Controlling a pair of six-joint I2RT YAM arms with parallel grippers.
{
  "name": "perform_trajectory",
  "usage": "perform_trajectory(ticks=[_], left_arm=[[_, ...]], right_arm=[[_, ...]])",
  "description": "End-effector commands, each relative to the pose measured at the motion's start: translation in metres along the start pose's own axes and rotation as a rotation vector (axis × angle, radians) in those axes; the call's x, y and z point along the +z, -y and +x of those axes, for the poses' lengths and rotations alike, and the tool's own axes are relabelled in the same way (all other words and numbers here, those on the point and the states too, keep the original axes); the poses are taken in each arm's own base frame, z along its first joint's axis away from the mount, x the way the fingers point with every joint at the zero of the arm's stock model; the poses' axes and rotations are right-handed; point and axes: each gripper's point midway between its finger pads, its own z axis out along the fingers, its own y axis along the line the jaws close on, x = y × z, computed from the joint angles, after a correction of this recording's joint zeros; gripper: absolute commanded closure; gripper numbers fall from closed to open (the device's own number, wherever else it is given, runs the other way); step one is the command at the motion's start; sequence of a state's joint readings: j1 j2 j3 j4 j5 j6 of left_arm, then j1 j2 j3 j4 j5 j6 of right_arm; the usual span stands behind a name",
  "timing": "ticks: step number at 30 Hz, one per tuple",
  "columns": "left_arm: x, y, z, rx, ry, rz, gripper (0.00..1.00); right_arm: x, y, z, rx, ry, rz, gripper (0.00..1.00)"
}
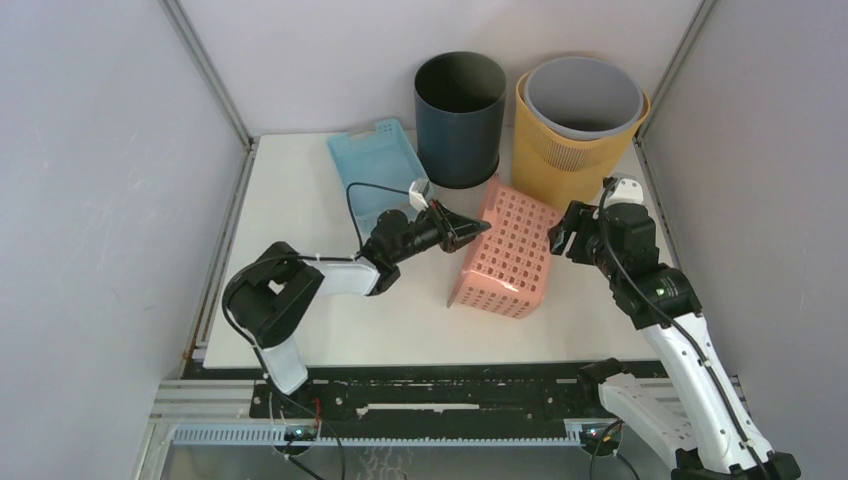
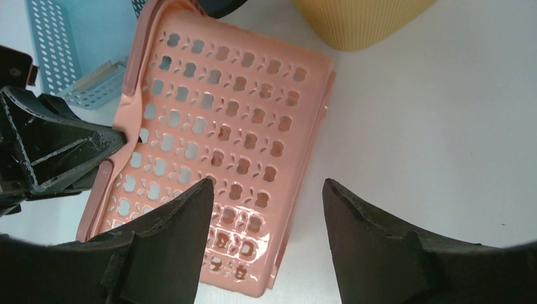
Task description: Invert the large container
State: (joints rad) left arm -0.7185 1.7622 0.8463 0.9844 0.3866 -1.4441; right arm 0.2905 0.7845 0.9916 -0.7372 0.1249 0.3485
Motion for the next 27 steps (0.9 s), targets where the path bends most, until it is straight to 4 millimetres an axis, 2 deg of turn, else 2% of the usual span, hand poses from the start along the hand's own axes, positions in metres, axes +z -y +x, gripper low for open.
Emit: perform_trajectory(ticks=[1, 4, 8, 16, 22, 27], left_arm=[[-0.012, 0.029, -0.005, -0.111, 0.058, 0.140, 0.99], [-0.018, 0.028, -0.007, -0.148, 0.079, 0.192, 0.99], [-0.023, 0.009, -0.008, -0.240, 0.087, 0.203, 0.99], [-0.038, -0.008, -0.015, -0.234, 0.150, 0.165, 1.00], [-0.056, -0.053, -0.019, -0.298, 0.188, 0.053, 0.99], [-0.069, -0.073, -0.019, -0.281, 0.202, -0.004, 0.97]], right_arm=[[-0.004, -0.006, -0.015, -0.010, 0.037, -0.024, 0.27], [-0.003, -0.007, -0.016, -0.009, 0.036, -0.023, 0.27], [0.000, -0.007, -0.016, -0.011, 0.028, -0.021, 0.27], [0.005, -0.009, -0.016, -0.014, 0.014, -0.021, 0.28], [0.010, -0.010, -0.012, -0.016, -0.006, -0.021, 0.27], [0.014, -0.013, -0.008, -0.023, -0.025, -0.020, 0.27]])
